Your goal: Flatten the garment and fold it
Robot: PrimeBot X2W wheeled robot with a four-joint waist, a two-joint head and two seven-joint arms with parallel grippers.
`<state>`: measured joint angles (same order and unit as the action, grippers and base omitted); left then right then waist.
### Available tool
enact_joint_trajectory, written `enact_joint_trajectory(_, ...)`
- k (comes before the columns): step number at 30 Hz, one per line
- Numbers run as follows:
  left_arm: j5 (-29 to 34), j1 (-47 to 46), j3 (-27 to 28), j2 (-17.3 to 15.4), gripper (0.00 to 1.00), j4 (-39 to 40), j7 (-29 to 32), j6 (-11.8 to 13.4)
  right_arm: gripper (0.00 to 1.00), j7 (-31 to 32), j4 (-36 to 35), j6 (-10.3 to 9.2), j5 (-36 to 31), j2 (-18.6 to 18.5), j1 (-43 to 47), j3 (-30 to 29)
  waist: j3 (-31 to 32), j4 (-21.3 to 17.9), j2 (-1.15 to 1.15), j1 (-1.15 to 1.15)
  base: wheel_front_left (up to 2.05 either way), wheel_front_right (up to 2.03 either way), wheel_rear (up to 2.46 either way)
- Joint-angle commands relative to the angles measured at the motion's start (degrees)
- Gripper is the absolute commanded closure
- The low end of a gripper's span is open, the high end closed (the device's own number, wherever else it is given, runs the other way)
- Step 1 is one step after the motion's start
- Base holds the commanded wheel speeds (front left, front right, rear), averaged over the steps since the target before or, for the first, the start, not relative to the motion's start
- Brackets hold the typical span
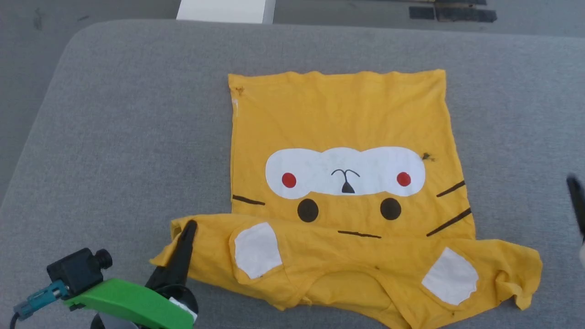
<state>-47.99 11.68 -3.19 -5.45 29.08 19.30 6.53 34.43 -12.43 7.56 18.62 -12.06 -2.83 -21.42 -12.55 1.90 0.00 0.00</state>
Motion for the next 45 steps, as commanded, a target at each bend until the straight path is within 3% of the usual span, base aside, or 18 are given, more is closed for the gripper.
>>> enact_joint_trajectory(1, 0.5, -0.9, -0.5, 0.0, 1.0, 0.3, -0.4, -0.5, 0.0, 1.2, -0.8, -0.08, -0.4, -1.1, -3.6, 0.8, -2.2, 1.2, 0.0, 0.0, 0.0, 0.0, 0.0)
enact_joint_trajectory(5, 1.0, -2.6, -2.2, 0.2, 1.0, 0.2, -0.5, -1.1, 0.0, 4.2, 1.5, -0.08, -2.8, -3.9, -14.0, 4.2, -5.7, 2.4, 0.0, 0.0, 0.0, 0.0, 0.0)
enact_joint_trajectory(11, 1.4, -6.1, -4.8, 0.6, 1.0, -0.7, -0.7, -2.4, 0.0, 8.9, 11.1, -0.08, -7.1, -6.8, -29.9, 9.8, -12.0, 5.3, 0.0, 0.0, 0.0, 0.0, 0.0)
enact_joint_trajectory(18, 1.8, -9.5, -7.4, 0.9, 1.0, -2.2, -1.1, -3.9, 0.0, 14.9, 21.9, -0.08, -10.6, -6.6, -42.0, 11.6, -16.7, 8.6, 0.0, 0.0, 0.0, 0.0, 0.0)
enact_joint_trajectory(30, 1.3, -11.7, -10.1, 1.4, 1.0, -4.4, -1.5, -4.8, 0.0, 15.0, 30.4, -0.08, -15.3, -6.4, -46.5, 10.5, -19.7, 13.0, 0.0, 0.0, 0.0, 0.0, 0.0)
enact_joint_trajectory(39, 1.3, -12.4, -10.0, 1.2, 1.0, -4.1, -1.5, -4.7, 0.0, 13.9, 32.8, -0.08, -17.6, -6.1, -48.2, 8.6, -21.4, 13.3, 0.0, 0.0, 0.0, 0.0, 0.0)
enact_joint_trajectory(40, 1.3, -12.5, -10.0, 1.2, 1.0, -4.1, -1.5, -4.7, 0.42, 13.8, 33.0, -0.08, -17.8, -6.0, -48.3, 8.4, -21.5, 13.2, 0.0, 0.0, 0.0, 0.0, 0.0)
enact_joint_trajectory(41, 1.3, -12.7, -10.1, 1.1, 1.0, -4.1, -1.5, -4.7, 0.96, 13.7, 33.1, -0.08, -18.0, -5.9, -48.5, 8.1, -21.5, 13.1, 0.0, 0.0, 0.0, 0.0, 0.0)
enact_joint_trajectory(42, 1.3, -12.8, -10.1, 1.1, 1.0, -4.2, -1.4, -4.7, 1.0, 13.6, 33.3, -0.08, -18.2, -5.8, -48.6, 7.8, -21.5, 13.1, 0.0, 0.0, 0.0, 0.0, 0.0)
enact_joint_trajectory(45, 1.3, -13.2, -10.0, 1.1, 1.0, -4.4, -1.4, -4.7, 1.0, 13.3, 33.7, -0.08, -18.2, -5.2, -48.8, 7.1, -21.2, 12.7, 0.0, 0.0, 0.0, 0.0, 0.0)
